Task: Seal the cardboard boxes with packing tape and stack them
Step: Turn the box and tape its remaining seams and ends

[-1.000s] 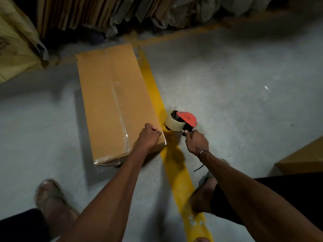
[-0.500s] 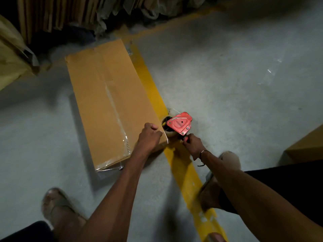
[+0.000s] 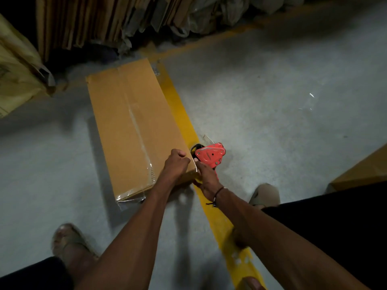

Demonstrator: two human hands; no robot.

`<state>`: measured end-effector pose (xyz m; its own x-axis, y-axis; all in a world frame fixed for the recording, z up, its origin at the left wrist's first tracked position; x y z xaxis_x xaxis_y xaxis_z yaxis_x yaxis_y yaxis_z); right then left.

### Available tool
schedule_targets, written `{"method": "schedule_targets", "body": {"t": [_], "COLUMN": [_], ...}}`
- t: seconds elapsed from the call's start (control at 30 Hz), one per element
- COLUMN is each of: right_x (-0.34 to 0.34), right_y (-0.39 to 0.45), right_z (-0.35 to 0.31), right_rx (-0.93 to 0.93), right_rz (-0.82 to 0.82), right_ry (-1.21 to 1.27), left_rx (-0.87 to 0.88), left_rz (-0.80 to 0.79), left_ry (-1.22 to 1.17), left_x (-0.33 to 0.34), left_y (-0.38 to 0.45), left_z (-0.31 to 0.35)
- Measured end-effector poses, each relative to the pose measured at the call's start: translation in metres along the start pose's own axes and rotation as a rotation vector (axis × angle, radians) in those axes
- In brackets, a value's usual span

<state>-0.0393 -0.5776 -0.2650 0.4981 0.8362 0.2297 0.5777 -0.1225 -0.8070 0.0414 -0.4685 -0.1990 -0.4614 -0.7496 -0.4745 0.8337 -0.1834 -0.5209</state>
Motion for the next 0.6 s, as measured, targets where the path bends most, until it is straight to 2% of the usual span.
{"method": "schedule_targets", "body": {"t": [0.07, 0.13, 0.23, 0.3, 0.37, 0.43, 0.6], "right_x": [-0.001, -0.010, -0.035, -0.037, -0.016, 0.008, 0.072], "right_y": [0.002, 0.007, 0.019, 0.011, -0.020, -0.029, -0.039], "right_z": [0.009, 0.011, 0.000, -0.023, -0.066, -0.092, -0.085], "right_rx": [0.020, -0.004, -0.178, -0.331, -0.533, -0.692, -0.776], "right_rz": [0.019, 0.061, 0.359, 0.428, 0.363, 0.222, -0.221], "right_ry": [0.125, 0.117, -0.120, -0.260, -0.411, -0.590, -1.098], "left_rx": [0.008, 0.005, 0.010, 0.031, 0.089, 0.171, 0.380], "left_rz": [-0.003, -0.019, -0.072, -0.112, -0.129, -0.086, 0.123], "left_ry": [-0.013, -0.029, -0.095, -0.174, -0.198, -0.188, 0.152], "left_x": [0.001, 0.001, -0.002, -0.008, -0.020, -0.039, -0.085], "left_y": [0.002, 0.002, 0.002, -0.003, -0.009, -0.014, -0.039], "left_z": [0.000, -0.002, -0.006, -0.004, -0.004, -0.013, -0.055]}}
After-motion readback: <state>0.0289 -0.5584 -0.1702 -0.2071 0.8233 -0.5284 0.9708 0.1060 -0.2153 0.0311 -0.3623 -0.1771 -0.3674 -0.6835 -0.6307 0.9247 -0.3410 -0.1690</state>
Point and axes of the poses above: each hand's wrist, its own y-axis towards the middle knuckle, its own x-axis out of the palm, z = x × y, the point moved 5 cm from there along y, towards the middle knuckle, and after that the axes turned 7 degrees about x, right-handed, at the moved point
